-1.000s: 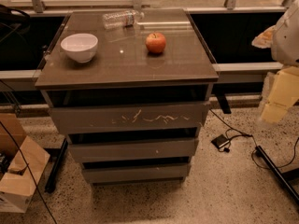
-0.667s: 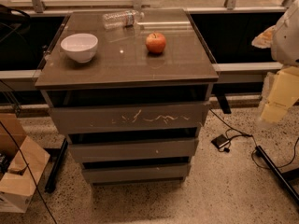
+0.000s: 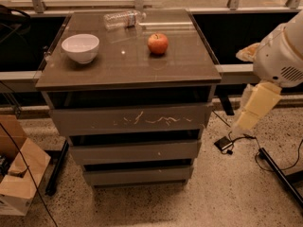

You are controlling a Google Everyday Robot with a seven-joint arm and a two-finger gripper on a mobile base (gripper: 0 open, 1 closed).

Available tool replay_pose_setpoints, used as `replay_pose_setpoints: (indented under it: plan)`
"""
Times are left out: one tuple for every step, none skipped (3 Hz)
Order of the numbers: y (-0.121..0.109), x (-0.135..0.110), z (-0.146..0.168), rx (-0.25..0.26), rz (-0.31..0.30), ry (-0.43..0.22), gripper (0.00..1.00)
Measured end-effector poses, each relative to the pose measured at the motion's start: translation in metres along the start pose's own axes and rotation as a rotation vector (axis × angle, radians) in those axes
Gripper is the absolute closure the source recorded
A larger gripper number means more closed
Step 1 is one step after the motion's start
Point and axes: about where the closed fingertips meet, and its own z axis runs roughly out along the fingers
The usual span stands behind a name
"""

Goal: Open bottom drawer

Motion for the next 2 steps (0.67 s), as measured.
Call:
replay_pose_setpoints:
  plan:
    - [-0.005,0.000,0.046,-0.063,0.016,-0.098,0.00]
    - [-0.008,0.015,0.087,-0.132,0.051,-0.166,0.00]
